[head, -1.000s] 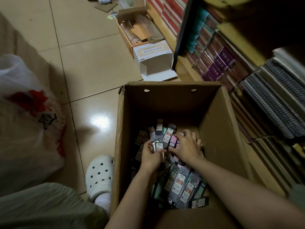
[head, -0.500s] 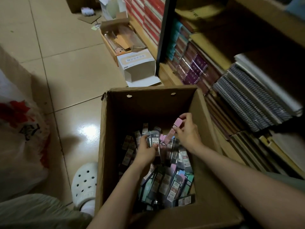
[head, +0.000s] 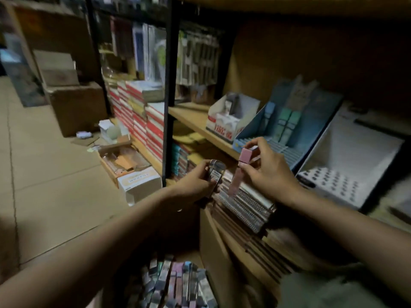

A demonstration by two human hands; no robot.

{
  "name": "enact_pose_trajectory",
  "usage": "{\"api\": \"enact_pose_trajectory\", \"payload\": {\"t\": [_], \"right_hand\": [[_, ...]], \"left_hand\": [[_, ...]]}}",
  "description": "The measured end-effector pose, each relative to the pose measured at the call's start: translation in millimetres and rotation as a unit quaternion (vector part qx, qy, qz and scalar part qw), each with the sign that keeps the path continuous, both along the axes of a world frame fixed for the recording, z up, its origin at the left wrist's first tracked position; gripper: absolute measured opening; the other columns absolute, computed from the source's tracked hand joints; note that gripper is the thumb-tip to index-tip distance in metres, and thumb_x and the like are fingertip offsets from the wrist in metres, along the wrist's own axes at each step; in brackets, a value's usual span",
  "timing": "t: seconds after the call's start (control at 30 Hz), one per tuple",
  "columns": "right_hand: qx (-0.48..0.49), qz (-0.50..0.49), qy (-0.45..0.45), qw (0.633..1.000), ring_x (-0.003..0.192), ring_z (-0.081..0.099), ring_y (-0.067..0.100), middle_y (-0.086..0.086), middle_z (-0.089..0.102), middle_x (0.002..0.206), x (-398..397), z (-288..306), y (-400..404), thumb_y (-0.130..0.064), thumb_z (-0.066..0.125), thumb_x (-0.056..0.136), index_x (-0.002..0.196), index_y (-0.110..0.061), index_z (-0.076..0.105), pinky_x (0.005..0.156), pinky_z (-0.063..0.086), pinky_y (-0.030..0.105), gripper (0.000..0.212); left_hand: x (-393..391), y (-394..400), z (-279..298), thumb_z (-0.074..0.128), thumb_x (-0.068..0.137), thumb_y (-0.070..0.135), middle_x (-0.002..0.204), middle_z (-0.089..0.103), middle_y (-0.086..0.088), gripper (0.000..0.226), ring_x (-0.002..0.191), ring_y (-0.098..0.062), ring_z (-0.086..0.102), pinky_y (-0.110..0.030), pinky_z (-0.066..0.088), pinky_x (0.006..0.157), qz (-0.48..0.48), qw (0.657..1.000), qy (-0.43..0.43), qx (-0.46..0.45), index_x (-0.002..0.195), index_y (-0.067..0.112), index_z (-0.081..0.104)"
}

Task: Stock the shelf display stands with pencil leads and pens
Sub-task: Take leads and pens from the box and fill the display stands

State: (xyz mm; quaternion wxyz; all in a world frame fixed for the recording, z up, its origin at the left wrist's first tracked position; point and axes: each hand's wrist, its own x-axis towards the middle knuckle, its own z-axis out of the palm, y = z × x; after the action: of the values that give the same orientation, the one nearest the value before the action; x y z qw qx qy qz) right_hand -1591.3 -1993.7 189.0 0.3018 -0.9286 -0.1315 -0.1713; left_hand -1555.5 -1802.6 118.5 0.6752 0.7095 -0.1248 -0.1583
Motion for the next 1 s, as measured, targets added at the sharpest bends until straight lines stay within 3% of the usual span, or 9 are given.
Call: {"api": "enact_pose_trajectory", "payload": {"t": [0.1,0.2,0.27,0.4,0.57,0.63,0.77,0.9,1.0], "right_hand": [[-0.020,-0.013,-0.031,0.999,0.073,0.060,-0.001,-0.013,0.061,0.084,-7.3,29.1,-13.7,-0.019,0.072,0.086,0.104,-0.027,0.044,0.058,0.043,0.013,0.035],[-0.028,-0.034,-0.058,0.997,0.072,0.062,0.003,-0.012,0.061,0.084,-9.7,51.2,-23.6,-0.017,0.073,0.086,0.103,-0.026,0.044,0.060,0.052,0.023,0.035],[-0.039,-0.052,-0.079,0.995,0.072,0.062,0.000,-0.014,0.060,0.083,-8.8,67.3,-31.8,-0.018,0.073,0.085,0.103,-0.027,0.044,0.060,0.052,0.015,0.036],[-0.060,-0.104,-0.119,0.986,0.079,0.059,-0.005,-0.016,0.055,0.086,-1.7,108.4,-55.9,-0.015,0.074,0.084,0.105,-0.022,0.044,0.058,0.045,0.002,0.037],[-0.133,-0.181,-0.116,0.968,0.075,0.058,-0.001,-0.015,0.053,0.083,10.8,133.3,-85.8,-0.016,0.077,0.081,0.102,-0.019,0.047,0.053,0.039,0.008,0.036],[-0.161,-0.197,-0.101,0.962,0.077,0.062,0.007,-0.010,0.058,0.085,16.9,130.9,-92.2,-0.018,0.077,0.082,0.101,-0.019,0.049,0.057,0.047,0.014,0.034],[-0.236,-0.235,-0.091,0.939,0.077,0.066,0.014,-0.003,0.066,0.089,30.1,116.8,-94.7,-0.024,0.075,0.083,0.100,-0.022,0.048,0.063,0.059,0.033,0.032],[-0.264,-0.257,-0.082,0.926,0.081,0.068,0.019,0.000,0.069,0.091,42.4,104.3,-94.2,-0.027,0.076,0.082,0.100,-0.023,0.046,0.066,0.059,0.040,0.035],[-0.268,-0.267,-0.071,0.923,0.083,0.068,0.022,0.002,0.070,0.093,51.1,99.1,-94.0,-0.027,0.077,0.081,0.101,-0.022,0.046,0.064,0.055,0.036,0.037]], "left_hand": [[-0.2,-8.6,28.2,0.050,0.093,0.005,0.109,0.062,-0.013,0.044,0.089,-0.022,0.067,-0.031,0.057,0.068,-0.040,0.999,-0.013,-0.001,0.110,0.046,0.046],[-3.8,-23.0,31.1,0.050,0.092,0.004,0.101,0.060,-0.013,0.043,0.080,-0.020,0.064,-0.032,0.056,0.067,-0.039,0.999,-0.002,-0.038,0.123,0.033,0.045],[-2.7,-32.9,32.1,0.048,0.094,0.001,0.104,0.060,-0.011,0.045,0.085,-0.018,0.064,-0.036,0.057,0.073,-0.034,0.997,-0.004,-0.063,0.131,0.025,0.042],[12.0,-40.9,50.7,0.049,0.093,0.000,0.112,0.059,-0.013,0.047,0.095,-0.023,0.062,-0.037,0.055,0.076,-0.035,0.993,0.007,-0.115,0.131,0.027,0.042],[31.8,-49.0,71.8,0.052,0.089,0.001,0.120,0.055,-0.018,0.047,0.099,-0.028,0.060,-0.035,0.057,0.071,-0.048,0.986,-0.005,-0.159,0.126,0.029,0.043],[37.4,-55.5,74.5,0.050,0.091,0.002,0.120,0.054,-0.017,0.045,0.103,-0.031,0.060,-0.040,0.057,0.075,-0.051,0.985,0.001,-0.164,0.126,0.029,0.042],[45.8,-65.3,66.5,0.046,0.095,-0.001,0.121,0.057,-0.014,0.043,0.103,-0.027,0.064,-0.033,0.057,0.070,-0.048,0.980,0.020,-0.191,0.130,0.024,0.041],[48.6,-70.3,55.9,0.045,0.096,-0.001,0.111,0.063,-0.012,0.043,0.090,-0.021,0.071,-0.028,0.058,0.068,-0.062,0.983,0.004,-0.173,0.130,0.026,0.040],[50.8,-72.7,52.2,0.046,0.096,0.000,0.109,0.063,-0.012,0.044,0.082,-0.015,0.073,-0.021,0.056,0.062,-0.072,0.982,0.004,-0.173,0.129,0.028,0.039]]}}
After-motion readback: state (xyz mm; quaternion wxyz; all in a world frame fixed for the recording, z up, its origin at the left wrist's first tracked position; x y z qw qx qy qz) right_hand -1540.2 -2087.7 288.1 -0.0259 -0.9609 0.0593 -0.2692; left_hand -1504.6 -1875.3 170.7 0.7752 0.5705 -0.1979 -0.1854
